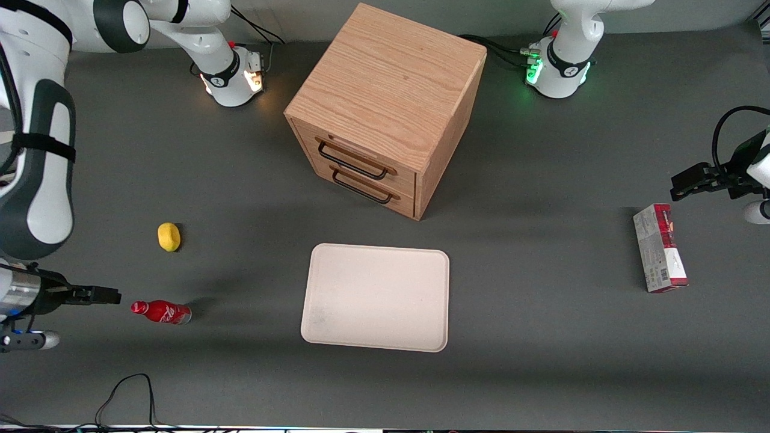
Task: Place coke bottle on tray
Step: 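Lower the open right gripper around the bottle's middle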
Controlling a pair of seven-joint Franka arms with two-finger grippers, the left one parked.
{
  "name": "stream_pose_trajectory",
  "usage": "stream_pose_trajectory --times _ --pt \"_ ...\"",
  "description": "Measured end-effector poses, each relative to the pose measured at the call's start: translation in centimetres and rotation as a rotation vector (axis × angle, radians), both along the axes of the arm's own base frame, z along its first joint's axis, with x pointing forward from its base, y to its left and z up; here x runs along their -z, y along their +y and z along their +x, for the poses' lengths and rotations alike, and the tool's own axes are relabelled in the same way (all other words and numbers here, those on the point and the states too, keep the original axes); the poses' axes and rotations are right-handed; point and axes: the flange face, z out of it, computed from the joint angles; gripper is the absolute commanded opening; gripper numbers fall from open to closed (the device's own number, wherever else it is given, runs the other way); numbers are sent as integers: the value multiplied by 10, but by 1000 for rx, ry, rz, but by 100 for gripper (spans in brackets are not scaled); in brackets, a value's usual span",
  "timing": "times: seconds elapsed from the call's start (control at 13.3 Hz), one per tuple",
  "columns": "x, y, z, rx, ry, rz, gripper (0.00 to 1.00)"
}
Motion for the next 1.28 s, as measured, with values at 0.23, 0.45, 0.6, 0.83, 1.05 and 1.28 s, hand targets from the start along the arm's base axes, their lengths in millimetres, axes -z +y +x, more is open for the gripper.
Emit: stream_pose_trajectory --times 0.23,0.45,0.6,0.83,1.05,1.28 --pt "18 0 5 -1 3 -1 100" --pt "27 -1 7 -1 3 -2 100" --pt "32 -1 7 -1 10 -1 100" --pt "49 3 6 -5 20 4 100" --pt "78 15 5 -21 27 4 100" --pt "94 14 3 -20 27 3 100"
